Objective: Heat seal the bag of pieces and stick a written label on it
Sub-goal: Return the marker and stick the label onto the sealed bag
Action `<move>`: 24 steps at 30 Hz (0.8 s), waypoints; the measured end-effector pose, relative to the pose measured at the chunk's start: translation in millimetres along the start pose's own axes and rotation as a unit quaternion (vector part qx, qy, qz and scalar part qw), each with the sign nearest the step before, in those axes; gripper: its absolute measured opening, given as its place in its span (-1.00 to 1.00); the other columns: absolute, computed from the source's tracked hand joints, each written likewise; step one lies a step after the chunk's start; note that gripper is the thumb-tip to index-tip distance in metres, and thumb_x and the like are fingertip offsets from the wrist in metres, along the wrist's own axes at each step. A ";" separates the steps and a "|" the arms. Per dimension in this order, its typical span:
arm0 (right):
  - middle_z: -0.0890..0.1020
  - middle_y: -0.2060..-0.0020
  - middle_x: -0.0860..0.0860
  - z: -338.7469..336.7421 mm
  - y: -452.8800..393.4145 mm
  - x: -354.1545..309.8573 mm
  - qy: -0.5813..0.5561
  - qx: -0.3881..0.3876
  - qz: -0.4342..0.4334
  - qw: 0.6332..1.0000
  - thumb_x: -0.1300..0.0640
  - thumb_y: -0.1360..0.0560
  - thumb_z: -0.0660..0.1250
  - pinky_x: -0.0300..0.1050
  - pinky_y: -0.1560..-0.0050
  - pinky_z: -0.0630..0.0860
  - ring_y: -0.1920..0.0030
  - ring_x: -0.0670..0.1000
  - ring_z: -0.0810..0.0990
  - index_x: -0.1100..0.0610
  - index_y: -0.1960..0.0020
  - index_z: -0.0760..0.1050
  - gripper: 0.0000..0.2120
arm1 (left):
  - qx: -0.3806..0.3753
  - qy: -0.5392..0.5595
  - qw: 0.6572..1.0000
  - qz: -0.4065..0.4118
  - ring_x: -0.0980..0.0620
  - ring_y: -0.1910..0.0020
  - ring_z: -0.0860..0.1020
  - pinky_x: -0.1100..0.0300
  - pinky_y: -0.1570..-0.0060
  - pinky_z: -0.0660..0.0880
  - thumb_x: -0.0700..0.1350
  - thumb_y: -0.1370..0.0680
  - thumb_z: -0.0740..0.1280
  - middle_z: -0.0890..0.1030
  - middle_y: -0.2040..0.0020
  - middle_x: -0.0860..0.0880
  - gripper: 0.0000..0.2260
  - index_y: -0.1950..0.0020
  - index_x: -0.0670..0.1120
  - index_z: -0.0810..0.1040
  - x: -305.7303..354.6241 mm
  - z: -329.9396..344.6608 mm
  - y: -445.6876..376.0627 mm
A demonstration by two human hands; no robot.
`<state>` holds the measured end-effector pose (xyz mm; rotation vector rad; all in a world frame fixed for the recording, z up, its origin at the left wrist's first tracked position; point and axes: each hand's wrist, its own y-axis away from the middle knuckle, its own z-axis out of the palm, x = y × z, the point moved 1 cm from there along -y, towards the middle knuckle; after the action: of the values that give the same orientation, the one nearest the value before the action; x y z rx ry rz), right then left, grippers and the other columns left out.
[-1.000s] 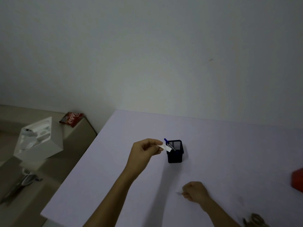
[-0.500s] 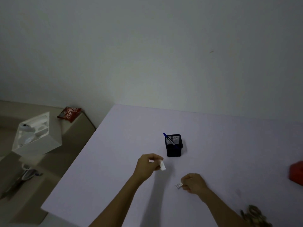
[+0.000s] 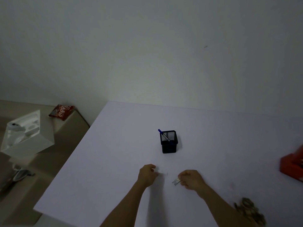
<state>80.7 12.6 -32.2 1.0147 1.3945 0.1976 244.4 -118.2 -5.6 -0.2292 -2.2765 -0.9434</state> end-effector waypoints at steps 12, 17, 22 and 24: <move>0.68 0.21 0.08 -11.9 14.3 -34.1 -0.071 -0.004 -0.056 0.996 0.24 -0.46 0.39 -0.15 0.13 0.57 0.18 0.01 0.63 0.14 0.08 0.65 -0.92 | -0.077 0.016 0.991 0.111 0.14 0.29 0.54 0.39 0.31 0.47 -0.05 -0.52 0.39 0.61 0.25 0.04 -0.83 0.02 -0.13 0.66 41.2 19.3 9.7; 0.69 0.12 0.13 -24.5 22.8 -37.8 -0.117 0.007 -0.055 0.992 0.19 -0.48 0.36 -0.08 0.03 0.58 0.11 0.06 0.66 0.13 0.04 0.65 -0.89 | -0.067 0.016 0.989 0.129 0.14 0.33 0.53 0.33 0.26 0.48 -0.17 -0.53 0.35 0.61 0.30 0.01 -0.88 0.05 -0.18 0.67 56.0 26.9 10.9; 0.69 0.06 0.12 -41.3 34.6 -35.0 -0.134 -0.003 -0.053 0.990 0.12 -0.48 0.38 -0.07 0.01 0.59 0.02 0.09 0.67 0.12 -0.04 0.62 -0.84 | -0.059 0.057 0.986 0.144 0.11 0.30 0.57 0.32 0.24 0.51 -0.20 -0.52 0.35 0.65 0.25 -0.03 -0.89 0.05 -0.18 0.65 71.1 37.6 16.6; 0.70 0.06 0.09 -47.9 39.6 -33.9 -0.121 -0.004 -0.062 0.991 0.09 -0.45 0.42 -0.08 -0.01 0.60 0.02 0.06 0.68 0.12 -0.02 0.62 -0.82 | -0.068 0.080 0.983 0.148 0.08 0.28 0.59 0.28 0.22 0.54 -0.21 -0.49 0.36 0.67 0.23 -0.07 -0.90 0.05 -0.19 0.64 80.9 47.0 20.3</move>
<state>48.3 36.0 26.2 0.9099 1.2291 -0.0128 166.2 -78.1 32.3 -0.5163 -1.9658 -0.9238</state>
